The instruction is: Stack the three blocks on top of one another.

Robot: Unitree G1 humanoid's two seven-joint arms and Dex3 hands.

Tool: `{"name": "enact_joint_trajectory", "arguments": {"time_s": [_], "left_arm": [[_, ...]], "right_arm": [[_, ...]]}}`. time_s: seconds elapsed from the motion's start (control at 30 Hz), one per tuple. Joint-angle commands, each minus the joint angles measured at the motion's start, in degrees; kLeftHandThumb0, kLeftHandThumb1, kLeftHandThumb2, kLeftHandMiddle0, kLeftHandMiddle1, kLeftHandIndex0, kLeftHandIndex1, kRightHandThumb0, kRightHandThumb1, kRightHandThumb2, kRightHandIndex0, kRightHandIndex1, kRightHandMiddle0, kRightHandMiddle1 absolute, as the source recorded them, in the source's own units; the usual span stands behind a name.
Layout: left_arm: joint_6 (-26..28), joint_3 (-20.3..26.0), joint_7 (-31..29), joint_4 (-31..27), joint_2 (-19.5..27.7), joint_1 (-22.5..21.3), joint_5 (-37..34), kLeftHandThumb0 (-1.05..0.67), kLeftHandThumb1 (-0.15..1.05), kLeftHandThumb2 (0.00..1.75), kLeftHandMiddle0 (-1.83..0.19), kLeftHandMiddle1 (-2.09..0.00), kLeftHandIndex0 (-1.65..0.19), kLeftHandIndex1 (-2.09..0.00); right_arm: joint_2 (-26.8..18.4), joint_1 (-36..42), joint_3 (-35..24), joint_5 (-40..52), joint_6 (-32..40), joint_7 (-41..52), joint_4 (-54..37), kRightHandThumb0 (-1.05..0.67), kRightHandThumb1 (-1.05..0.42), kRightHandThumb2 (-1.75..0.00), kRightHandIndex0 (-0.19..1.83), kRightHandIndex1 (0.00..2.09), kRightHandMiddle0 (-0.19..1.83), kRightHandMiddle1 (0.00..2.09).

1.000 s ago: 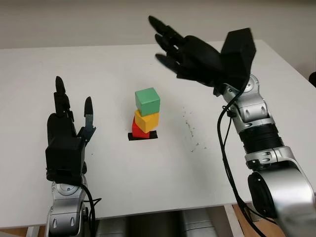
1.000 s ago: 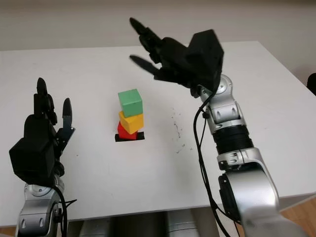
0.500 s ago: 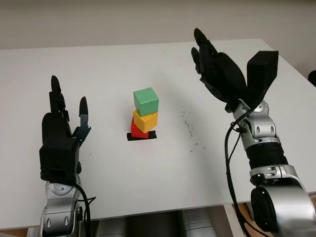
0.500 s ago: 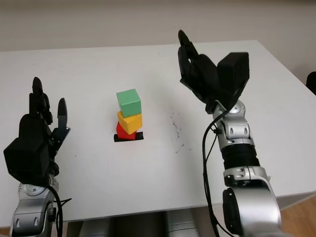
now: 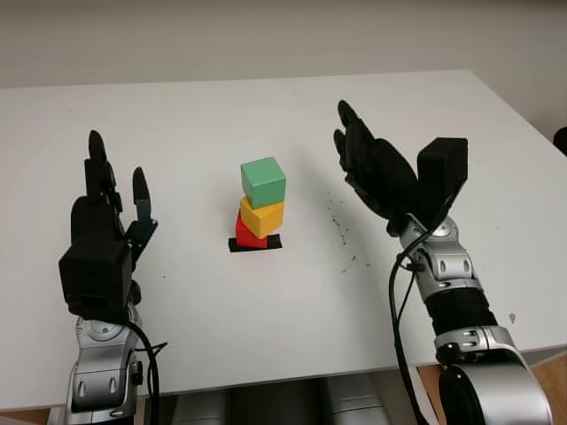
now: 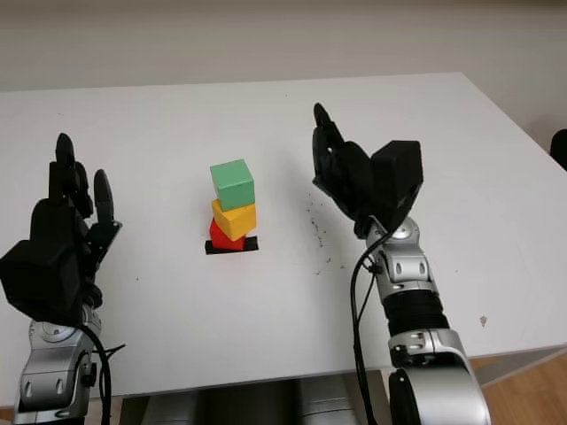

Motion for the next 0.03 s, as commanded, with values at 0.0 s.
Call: {"name": "enact_joint_trajectory", "arguments": {"time_s": [0.0], "left_arm": [[-0.27, -0.16, -0.24, -0.72, 0.37, -0.8, 0.08, -0.71, 1.05, 0.69, 0.05, -0.05, 0.05, -0.05]], "right_arm": [[0.57, 0.72, 0.17, 0.42, 0.54, -0.18, -2.36, -0.86, -1.05, -0.83, -0.19, 0.0, -0.19, 0.0]]}}
